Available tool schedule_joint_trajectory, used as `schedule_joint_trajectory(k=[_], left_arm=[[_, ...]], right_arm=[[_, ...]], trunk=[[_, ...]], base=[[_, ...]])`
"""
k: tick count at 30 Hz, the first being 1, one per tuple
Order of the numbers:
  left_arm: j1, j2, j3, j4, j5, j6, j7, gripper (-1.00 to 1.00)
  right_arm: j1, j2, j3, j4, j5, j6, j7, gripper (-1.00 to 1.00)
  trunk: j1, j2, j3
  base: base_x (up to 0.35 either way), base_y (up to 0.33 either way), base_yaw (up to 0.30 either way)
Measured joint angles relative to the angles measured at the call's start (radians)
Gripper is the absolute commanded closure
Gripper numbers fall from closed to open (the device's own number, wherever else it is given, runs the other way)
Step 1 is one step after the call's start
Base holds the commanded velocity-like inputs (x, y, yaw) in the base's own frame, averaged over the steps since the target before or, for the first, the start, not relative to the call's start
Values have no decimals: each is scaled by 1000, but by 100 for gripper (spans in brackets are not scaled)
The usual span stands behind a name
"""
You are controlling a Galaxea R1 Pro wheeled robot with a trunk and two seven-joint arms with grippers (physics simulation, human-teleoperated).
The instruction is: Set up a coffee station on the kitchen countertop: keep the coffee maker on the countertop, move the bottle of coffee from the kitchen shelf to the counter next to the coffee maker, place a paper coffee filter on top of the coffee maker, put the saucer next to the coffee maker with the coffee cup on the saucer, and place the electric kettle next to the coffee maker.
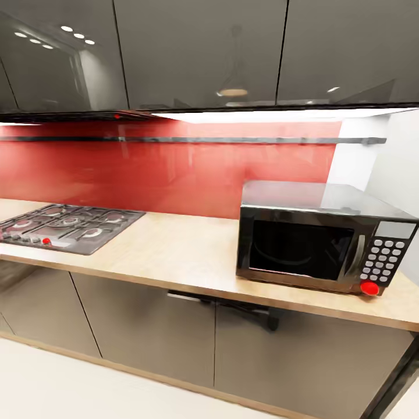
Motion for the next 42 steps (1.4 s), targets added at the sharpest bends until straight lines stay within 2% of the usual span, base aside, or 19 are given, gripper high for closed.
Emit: schedule_joint_trajectory(k=[2,13,20,26,28,29,30,31,42], left_arm=[[11,8,2,-10,-1,-10,-3,-100],[16,4,1,-71,0,-19,-3,-100],[15,1,0,-105,0,-19,-3,-100],[4,34,7,-139,0,-35,0,-100],[3,37,7,-150,2,-37,0,-100],[4,37,8,-218,2,-38,0,-100],[3,37,8,-377,2,-39,0,-100],[-2,37,8,-427,2,-44,0,-100],[3,34,11,-428,2,-58,-1,-100]], right_arm=[[-11,-8,2,-11,6,-7,-1,-100],[-75,-8,2,-74,6,-7,-1,-100],[-101,-8,2,-70,6,-7,-1,-100],[-136,-18,1,-105,4,-6,-3,-100],[-147,-21,0,-116,3,-6,-2,-100],[-171,-22,-1,-205,2,-6,-2,-100],[-221,-23,0,-218,3,-6,-2,-100],[-210,-27,-1,-220,2,-5,-2,-100],[-211,-33,2,-224,6,-5,-4,-100]], trunk=[[0,0,0],[0,0,0],[0,0,0],[0,0,0],[0,0,0],[0,0,0],[0,0,1],[0,0,1],[0,0,0]], base=[[0,0,0],[0,0,0],[0,0,0],[0,0,0],[0,0,0],[0,0,0],[0,0,28],[0,0,61],[0,0,188]])
